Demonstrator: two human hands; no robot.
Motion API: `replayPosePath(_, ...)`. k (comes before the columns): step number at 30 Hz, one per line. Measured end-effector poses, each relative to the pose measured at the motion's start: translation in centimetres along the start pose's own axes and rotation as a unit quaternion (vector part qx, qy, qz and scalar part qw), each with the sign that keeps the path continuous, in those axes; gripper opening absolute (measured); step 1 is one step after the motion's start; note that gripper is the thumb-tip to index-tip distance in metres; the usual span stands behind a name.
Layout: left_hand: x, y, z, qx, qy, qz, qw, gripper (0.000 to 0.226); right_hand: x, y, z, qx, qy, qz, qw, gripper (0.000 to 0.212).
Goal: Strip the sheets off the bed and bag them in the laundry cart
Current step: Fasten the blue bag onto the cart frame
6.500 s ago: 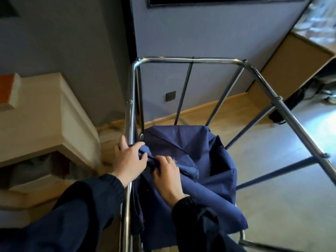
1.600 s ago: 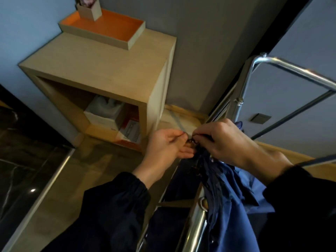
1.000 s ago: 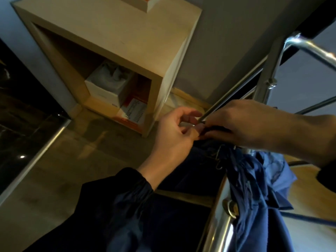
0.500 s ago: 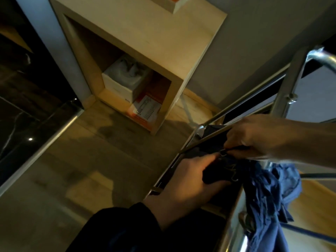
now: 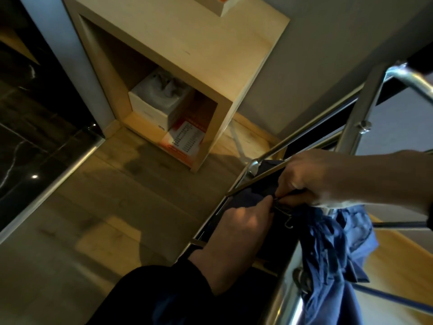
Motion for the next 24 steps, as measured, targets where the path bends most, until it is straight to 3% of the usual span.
replayPosePath(7,0.4,-0.2,0.9,-0.073,0.012,0.090,0.993,0.044,0.3,-0.1,0.0,0.063,0.007,-0.071,0.995,0.036)
replayPosePath(11,0.3,-0.3,1.1,-0.068,0.011,0.078,0.995,0.028,0.9,0.5,0.0,0.098,0.037,-0.068,0.992,0.030)
replayPosePath(15,0.6,0.1,1.9,-0.134,0.050,0.078,0.987,0.021,1.1,0.6,0.0,0.108,0.037,-0.072,0.991,0.031)
replayPosePath(18,0.3,0.5,2.0,-0.128,0.036,0.055,0.990,0.025,1.3,0.8,0.0,0.104,0.035,-0.068,0.992,0.037)
replayPosePath(24,-1.1,1.3,1.1,-0.038,0.009,0.000,0.999,0.044,1.7,0.9,-0.2,0.121,0.017,-0.078,0.989,0.029)
Point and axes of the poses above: each hand's wrist, its own x-axis towards the middle knuckle, its own z-axis out of the back of the hand, y = z × x, the point moved 3 cm from there along x, towards the middle knuckle, and after that the axes turned 9 degrees about -y, right-handed, at the moved point
